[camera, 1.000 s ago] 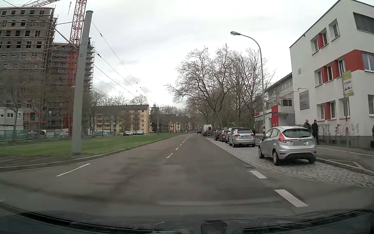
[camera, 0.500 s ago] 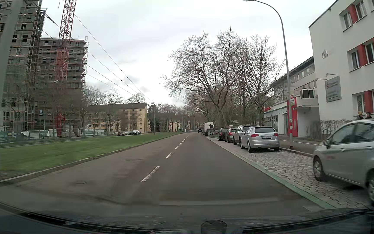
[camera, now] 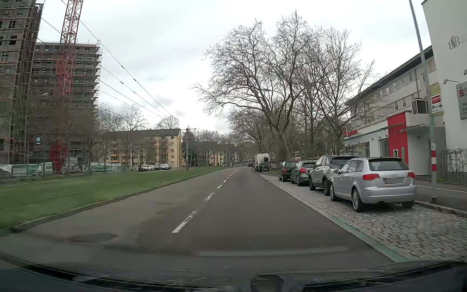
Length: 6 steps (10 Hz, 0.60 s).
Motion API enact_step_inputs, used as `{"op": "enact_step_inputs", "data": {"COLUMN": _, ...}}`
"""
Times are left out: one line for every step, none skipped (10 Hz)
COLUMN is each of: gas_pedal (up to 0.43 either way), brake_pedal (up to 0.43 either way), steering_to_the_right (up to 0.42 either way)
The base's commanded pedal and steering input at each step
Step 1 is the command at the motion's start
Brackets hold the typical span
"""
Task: Follow the waypoints while adhering to traffic rules and regulations
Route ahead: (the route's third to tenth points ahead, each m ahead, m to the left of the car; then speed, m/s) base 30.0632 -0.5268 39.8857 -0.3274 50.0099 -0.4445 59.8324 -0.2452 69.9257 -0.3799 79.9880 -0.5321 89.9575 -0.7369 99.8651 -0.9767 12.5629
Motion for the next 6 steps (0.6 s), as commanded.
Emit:
{"op": "enact_step_inputs", "data": {"gas_pedal": 0.13, "brake_pedal": 0.0, "steering_to_the_right": 0.001}}
{"op": "enact_step_inputs", "data": {"gas_pedal": 0.13, "brake_pedal": 0.0, "steering_to_the_right": 0.001}}
{"op": "enact_step_inputs", "data": {"gas_pedal": 0.13, "brake_pedal": 0.0, "steering_to_the_right": 0.002}}
{"op": "enact_step_inputs", "data": {"gas_pedal": 0.13, "brake_pedal": 0.0, "steering_to_the_right": 0.001}}
{"op": "enact_step_inputs", "data": {"gas_pedal": 0.13, "brake_pedal": 0.0, "steering_to_the_right": 0.001}}
{"op": "enact_step_inputs", "data": {"gas_pedal": 0.13, "brake_pedal": 0.0, "steering_to_the_right": 0.002}}
